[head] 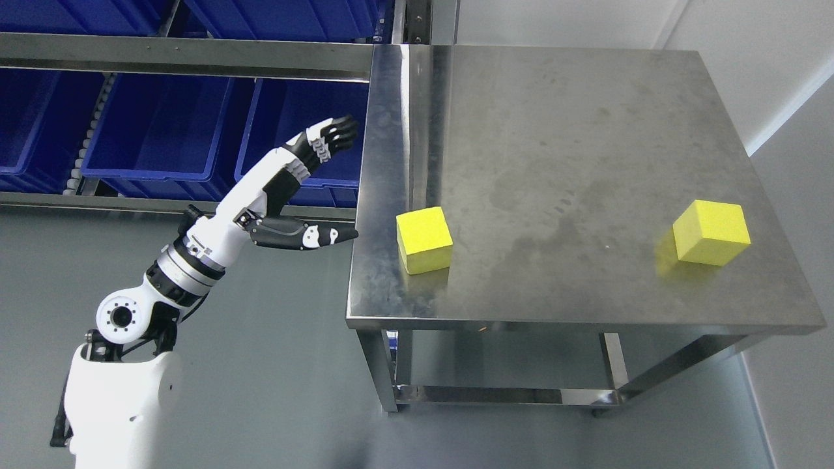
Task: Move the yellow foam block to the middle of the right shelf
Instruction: 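Lower the left hand toward the yellow foam cube nearer the robot, then close the left hand fingers around the yellow foam cube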
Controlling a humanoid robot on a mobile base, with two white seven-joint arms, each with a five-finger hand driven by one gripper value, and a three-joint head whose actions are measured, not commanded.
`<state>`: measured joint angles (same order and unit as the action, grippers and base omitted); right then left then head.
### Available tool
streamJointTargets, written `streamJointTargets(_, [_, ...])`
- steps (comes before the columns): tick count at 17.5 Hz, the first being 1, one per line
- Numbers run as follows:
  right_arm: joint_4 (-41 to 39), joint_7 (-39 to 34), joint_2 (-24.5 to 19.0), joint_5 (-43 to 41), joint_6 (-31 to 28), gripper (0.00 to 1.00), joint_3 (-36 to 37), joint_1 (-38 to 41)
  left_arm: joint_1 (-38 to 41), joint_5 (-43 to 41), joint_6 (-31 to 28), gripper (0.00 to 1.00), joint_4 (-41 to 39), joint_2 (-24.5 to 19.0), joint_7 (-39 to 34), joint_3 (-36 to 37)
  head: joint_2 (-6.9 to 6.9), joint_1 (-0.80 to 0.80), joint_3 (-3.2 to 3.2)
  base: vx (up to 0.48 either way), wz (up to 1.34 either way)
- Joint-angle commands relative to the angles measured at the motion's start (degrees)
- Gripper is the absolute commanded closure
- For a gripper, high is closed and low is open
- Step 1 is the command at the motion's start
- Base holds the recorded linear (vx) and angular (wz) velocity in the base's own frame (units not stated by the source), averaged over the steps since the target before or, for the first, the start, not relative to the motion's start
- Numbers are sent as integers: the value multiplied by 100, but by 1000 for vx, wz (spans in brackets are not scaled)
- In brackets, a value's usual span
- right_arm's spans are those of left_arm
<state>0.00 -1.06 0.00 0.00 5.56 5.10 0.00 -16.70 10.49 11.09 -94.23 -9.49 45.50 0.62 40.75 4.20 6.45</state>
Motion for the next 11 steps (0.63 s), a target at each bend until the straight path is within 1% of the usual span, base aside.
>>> streamJointTargets(1, [-100,0,100,0,-3,0,0,-9,-333,-951,7,1,1167,16,117,791,0,0,0,0,0])
streamJointTargets(3, [-100,0,100,0,-3,0,0,-9,-571,-1058,-11,1,1441,236,135,913,0,0,0,0,0])
streamJointTargets(5, [-100,0,100,0,-3,0,0,-9,-764,-1067,-20,2,1792,359,135,1220,0,0,0,0,0])
streamJointTargets(7, [-100,0,100,0,-3,0,0,-9,-923,-1154,-37,2,2004,483,144,1335,0,0,0,0,0])
streamJointTargets(11, [-100,0,100,0,-3,0,0,-9,-1195,-1164,-467,2,2154,650,161,1625,0,0,0,0,0])
